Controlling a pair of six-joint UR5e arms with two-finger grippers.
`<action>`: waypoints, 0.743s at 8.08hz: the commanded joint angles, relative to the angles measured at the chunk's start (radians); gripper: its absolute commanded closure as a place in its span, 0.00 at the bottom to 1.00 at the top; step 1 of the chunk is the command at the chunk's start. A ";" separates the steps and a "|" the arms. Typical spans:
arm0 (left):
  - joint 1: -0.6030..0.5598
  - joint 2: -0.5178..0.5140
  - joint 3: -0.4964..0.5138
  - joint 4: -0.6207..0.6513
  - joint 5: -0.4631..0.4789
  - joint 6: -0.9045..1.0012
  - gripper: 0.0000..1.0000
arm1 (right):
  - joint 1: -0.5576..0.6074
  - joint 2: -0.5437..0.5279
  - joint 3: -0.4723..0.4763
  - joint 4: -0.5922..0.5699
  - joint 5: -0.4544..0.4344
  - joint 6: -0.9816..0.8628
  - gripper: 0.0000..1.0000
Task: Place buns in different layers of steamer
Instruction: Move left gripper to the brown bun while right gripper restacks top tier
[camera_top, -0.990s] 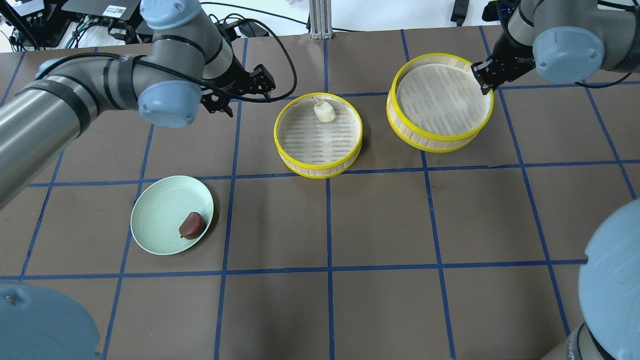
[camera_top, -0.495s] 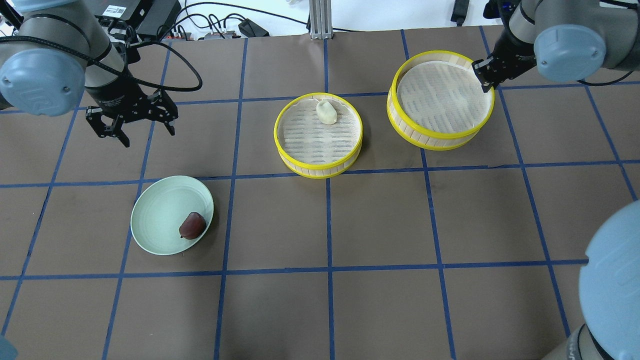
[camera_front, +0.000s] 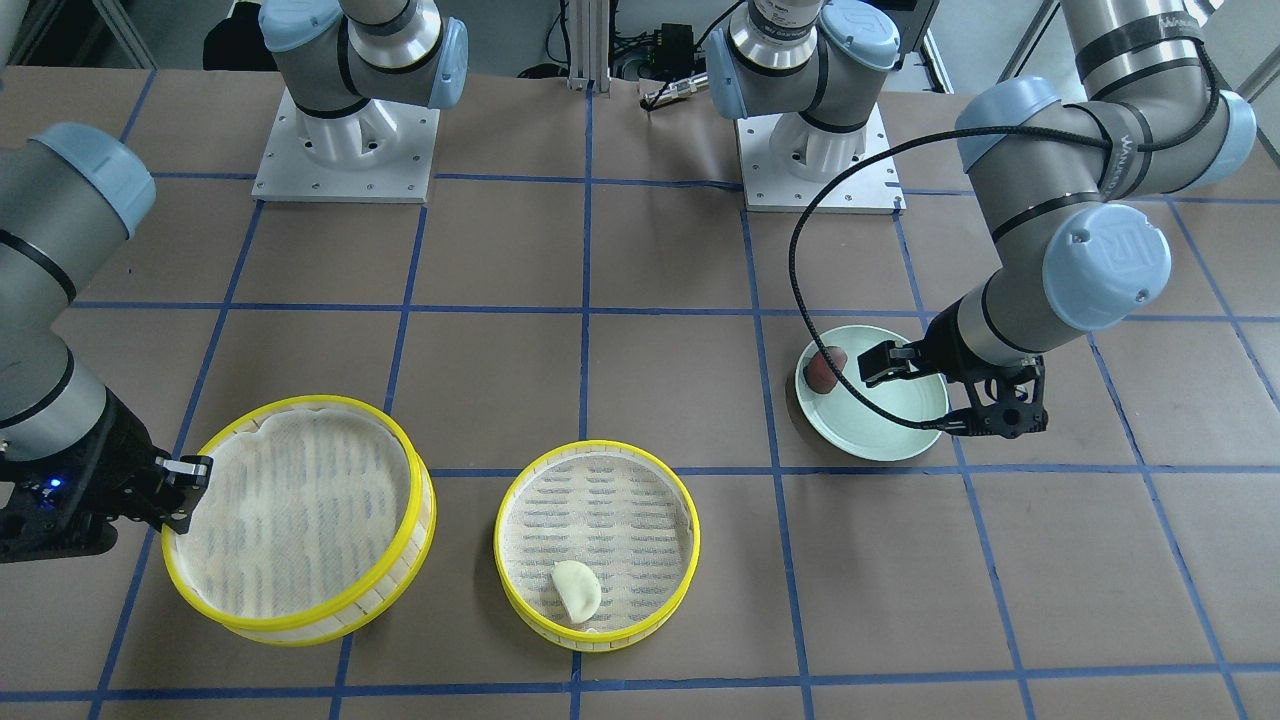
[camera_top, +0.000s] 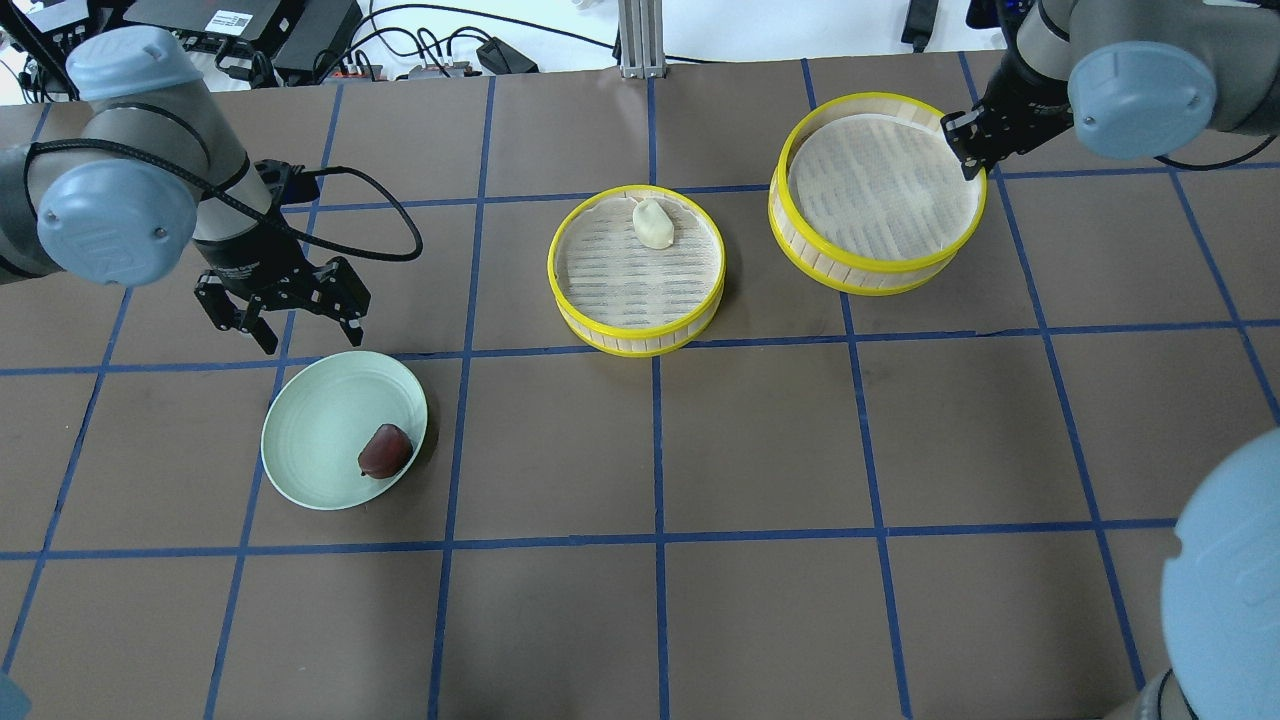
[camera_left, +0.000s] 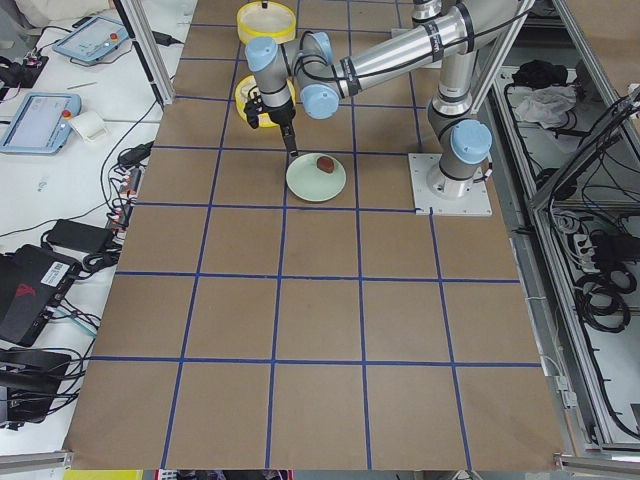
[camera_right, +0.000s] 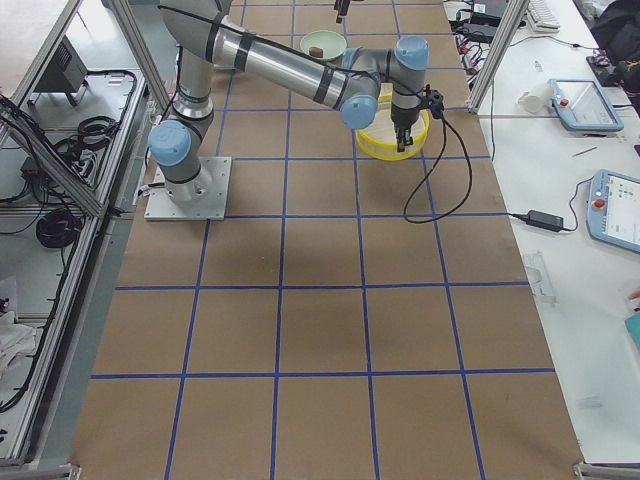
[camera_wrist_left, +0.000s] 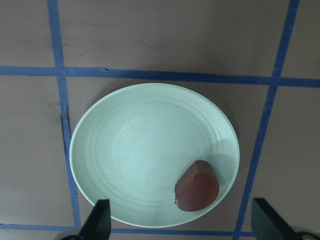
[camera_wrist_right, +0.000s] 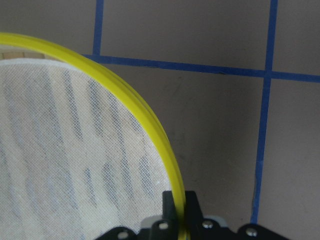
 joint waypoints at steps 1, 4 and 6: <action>-0.036 -0.013 -0.084 -0.005 -0.037 0.050 0.00 | 0.107 -0.033 0.000 0.047 -0.039 0.179 1.00; -0.041 -0.025 -0.105 -0.005 -0.021 0.163 0.04 | 0.288 -0.028 -0.002 0.041 -0.064 0.489 1.00; -0.041 -0.068 -0.107 0.008 -0.024 0.163 0.04 | 0.366 -0.012 0.000 0.031 -0.062 0.659 1.00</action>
